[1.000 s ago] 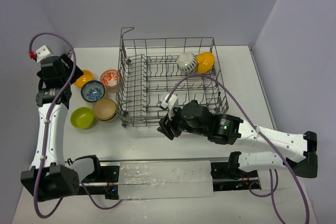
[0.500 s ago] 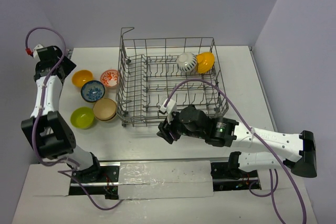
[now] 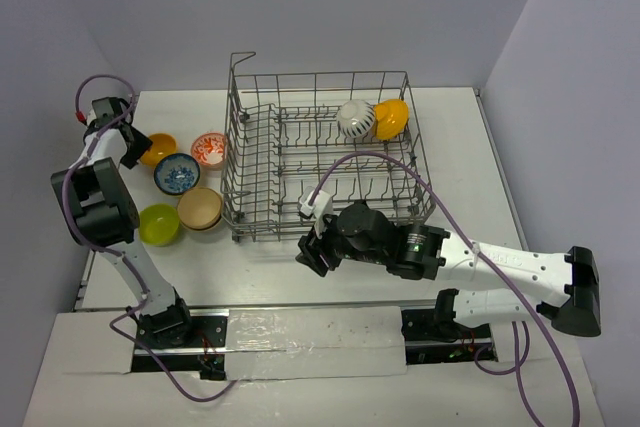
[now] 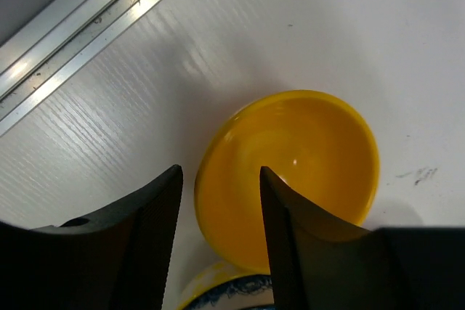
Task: Load the bowls into the dish rack
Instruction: Pick up the bowl from the corner of the board.
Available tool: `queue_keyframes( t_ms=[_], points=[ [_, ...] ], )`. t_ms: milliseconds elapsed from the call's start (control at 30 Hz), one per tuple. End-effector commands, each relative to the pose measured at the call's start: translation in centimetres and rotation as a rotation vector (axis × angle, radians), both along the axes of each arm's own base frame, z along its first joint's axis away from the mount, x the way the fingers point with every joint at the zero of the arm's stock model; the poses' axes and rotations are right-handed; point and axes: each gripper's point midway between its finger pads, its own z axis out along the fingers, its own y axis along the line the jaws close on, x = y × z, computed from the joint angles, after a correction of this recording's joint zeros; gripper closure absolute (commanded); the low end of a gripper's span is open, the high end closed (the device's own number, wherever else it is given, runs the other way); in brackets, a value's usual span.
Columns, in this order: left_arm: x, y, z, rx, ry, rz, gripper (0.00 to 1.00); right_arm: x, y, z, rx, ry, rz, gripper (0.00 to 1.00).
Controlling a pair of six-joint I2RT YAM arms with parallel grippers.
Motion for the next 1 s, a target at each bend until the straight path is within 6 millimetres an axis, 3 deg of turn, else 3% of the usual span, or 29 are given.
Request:
queue_keyframes(
  t_ms=[0,100,233,300,467,633,733,933,967],
  points=[
    [1.6,0.5,0.8,-0.001,-0.048,0.0,0.49,0.0,0.8,0.8,0.04,-0.012,0.008,0.4],
    [1.2,0.6,-0.9,-0.001,-0.014,-0.005,0.54,0.1,0.9,0.5,0.026,-0.01,0.004,0.39],
    [0.5,0.3,-3.0,-0.012,0.025,-0.016,0.75,0.2,0.9,0.0,0.007,-0.005,-0.001,0.39],
    [0.4,0.3,-3.4,-0.016,0.027,-0.022,0.81,0.2,1.0,-0.1,0.004,-0.003,-0.001,0.39],
    [0.5,0.0,-3.5,-0.038,0.024,-0.037,0.96,0.2,1.0,-0.3,-0.008,-0.004,-0.002,0.39],
    [0.9,0.0,-2.0,-0.035,-0.006,-0.044,1.0,0.4,1.0,-0.6,-0.019,-0.002,-0.011,0.39],
    [0.8,0.8,1.0,-0.011,-0.057,-0.016,1.0,0.5,1.0,-0.7,-0.021,0.0,-0.017,0.39],
    [0.8,1.8,13.1,0.15,-0.265,0.019,1.0,0.9,0.7,-0.7,-0.037,-0.011,-0.034,0.38],
    [0.3,1.4,16.3,0.176,-0.333,0.016,1.0,1.0,0.7,-0.3,-0.033,-0.018,-0.037,0.38]
  ],
)
